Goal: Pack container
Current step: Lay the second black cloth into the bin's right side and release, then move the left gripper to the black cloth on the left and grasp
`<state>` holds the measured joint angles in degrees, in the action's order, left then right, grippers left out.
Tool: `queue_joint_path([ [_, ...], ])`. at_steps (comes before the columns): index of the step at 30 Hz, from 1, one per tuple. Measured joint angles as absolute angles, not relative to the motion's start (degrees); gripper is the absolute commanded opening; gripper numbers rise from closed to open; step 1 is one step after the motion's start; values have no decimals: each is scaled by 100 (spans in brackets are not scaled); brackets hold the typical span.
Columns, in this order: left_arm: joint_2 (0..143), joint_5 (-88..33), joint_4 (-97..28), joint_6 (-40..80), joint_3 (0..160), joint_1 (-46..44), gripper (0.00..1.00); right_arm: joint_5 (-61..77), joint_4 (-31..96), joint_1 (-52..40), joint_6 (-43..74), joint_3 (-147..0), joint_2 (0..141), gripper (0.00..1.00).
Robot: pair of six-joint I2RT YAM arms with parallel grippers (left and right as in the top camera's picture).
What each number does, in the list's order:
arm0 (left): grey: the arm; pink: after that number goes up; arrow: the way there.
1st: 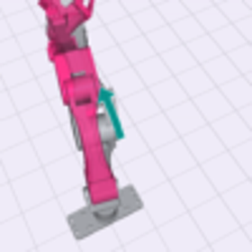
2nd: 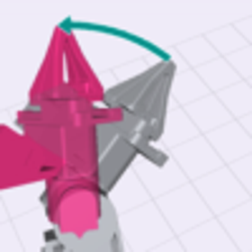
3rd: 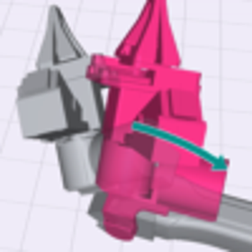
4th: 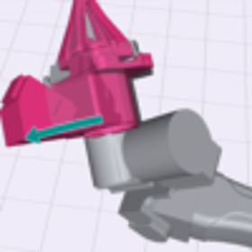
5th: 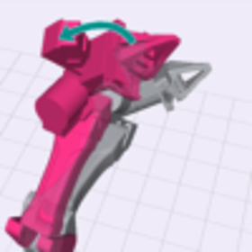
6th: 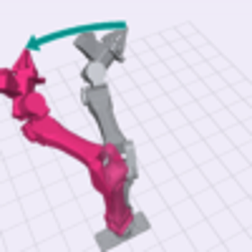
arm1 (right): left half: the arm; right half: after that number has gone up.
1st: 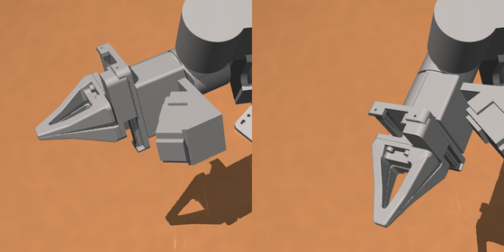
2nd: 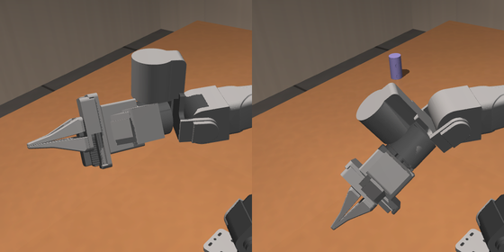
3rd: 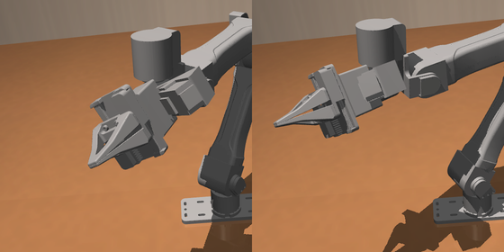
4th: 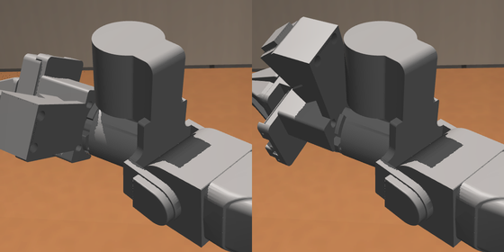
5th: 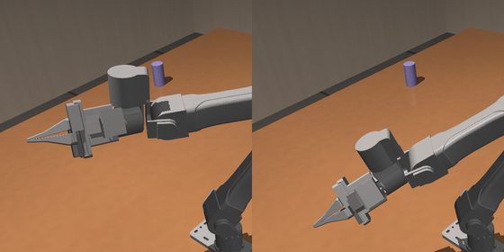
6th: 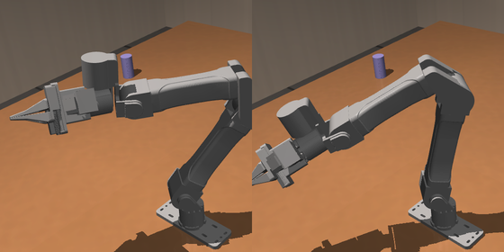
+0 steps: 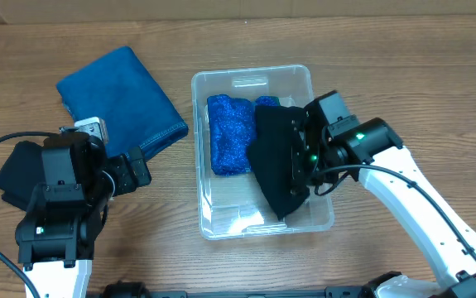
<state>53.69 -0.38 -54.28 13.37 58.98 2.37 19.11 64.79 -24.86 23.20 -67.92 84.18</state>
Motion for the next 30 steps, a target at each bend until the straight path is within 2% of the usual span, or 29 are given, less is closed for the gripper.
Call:
queue_joint_path([
  [2,5369,-38,-5430,1337,5898,237,100,1831,6523,-2484,2460,-6541,8418,4],
  [3,5369,-38,-5428,1339,5898,237,100,1780,6519,-2484,2506,-6407,8418,13],
  [4,5369,-38,-5430,1337,5898,237,100,1747,6519,-2484,2545,-6274,8418,16],
  [5,5369,-38,-5430,1337,5898,237,100,1708,6506,-2486,2580,-6173,8418,26],
  [7,5369,-38,-5428,1339,5898,237,100,1566,6473,-2484,2593,-6036,8418,33],
  [8,5369,-38,-5428,1337,5898,237,100,1472,6471,-2486,2615,-6007,8418,43],
  [10,5369,-36,-5428,1337,5898,237,100,1365,6453,-2515,2574,-5999,8418,50],
  [16,5369,-38,-5428,1337,5898,237,100,740,5929,-2536,2062,-6047,8423,49],
  [20,5371,-36,-5430,1339,5898,237,100,311,6156,-2536,1776,-6945,8438,51],
  [23,5371,-36,-5430,1337,5898,237,100,-843,6466,-2421,2231,-8051,8302,88],
  [24,5371,-36,-5439,1337,5898,237,100,-1105,6466,-2206,2427,-8270,8152,100],
  [27,5369,-36,-5441,1337,5898,237,100,-1232,6464,-1041,2606,-8547,7778,100],
  [30,5371,-38,-5461,1345,5898,237,100,-475,6608,318,2276,-8552,7808,100],
])
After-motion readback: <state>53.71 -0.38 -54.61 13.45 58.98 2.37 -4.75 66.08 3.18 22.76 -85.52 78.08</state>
